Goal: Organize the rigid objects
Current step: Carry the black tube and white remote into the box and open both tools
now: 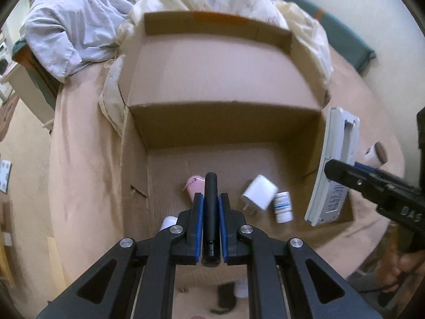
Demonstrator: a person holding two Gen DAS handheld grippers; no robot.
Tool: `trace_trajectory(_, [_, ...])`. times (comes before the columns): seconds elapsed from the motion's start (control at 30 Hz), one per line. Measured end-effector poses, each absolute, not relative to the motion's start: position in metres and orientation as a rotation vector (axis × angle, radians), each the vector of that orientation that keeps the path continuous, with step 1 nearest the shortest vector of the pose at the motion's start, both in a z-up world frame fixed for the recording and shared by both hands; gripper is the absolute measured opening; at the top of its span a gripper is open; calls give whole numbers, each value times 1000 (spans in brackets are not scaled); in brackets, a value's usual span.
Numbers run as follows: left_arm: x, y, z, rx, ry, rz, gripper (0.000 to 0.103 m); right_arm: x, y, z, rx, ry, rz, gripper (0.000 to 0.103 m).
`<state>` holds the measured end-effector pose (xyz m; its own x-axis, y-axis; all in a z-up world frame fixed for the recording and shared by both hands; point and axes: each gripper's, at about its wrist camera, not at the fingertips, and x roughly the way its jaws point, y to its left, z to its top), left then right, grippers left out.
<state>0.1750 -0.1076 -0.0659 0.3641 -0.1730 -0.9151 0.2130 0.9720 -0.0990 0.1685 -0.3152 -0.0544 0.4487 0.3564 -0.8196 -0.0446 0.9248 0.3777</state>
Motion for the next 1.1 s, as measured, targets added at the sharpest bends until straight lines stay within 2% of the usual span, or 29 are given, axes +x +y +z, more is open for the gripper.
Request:
trace_trajectory(0.43, [189,-109,-117,108,1226,-176,10,184,-290,-97,277,1208,255,49])
trace_trajectory(0.7, [186,-115,-125,164,1226,-156,10,188,-288,-117,245,1284,210,49])
trace_trajectory(1.0, [184,-116,-123,178,1213,-154,10,187,-285,-107,243,1271,214,50])
trace_trajectory(1.1, [181,-117,-120,184,1206,-151,14,185,-285,-102,250,1259,222,60])
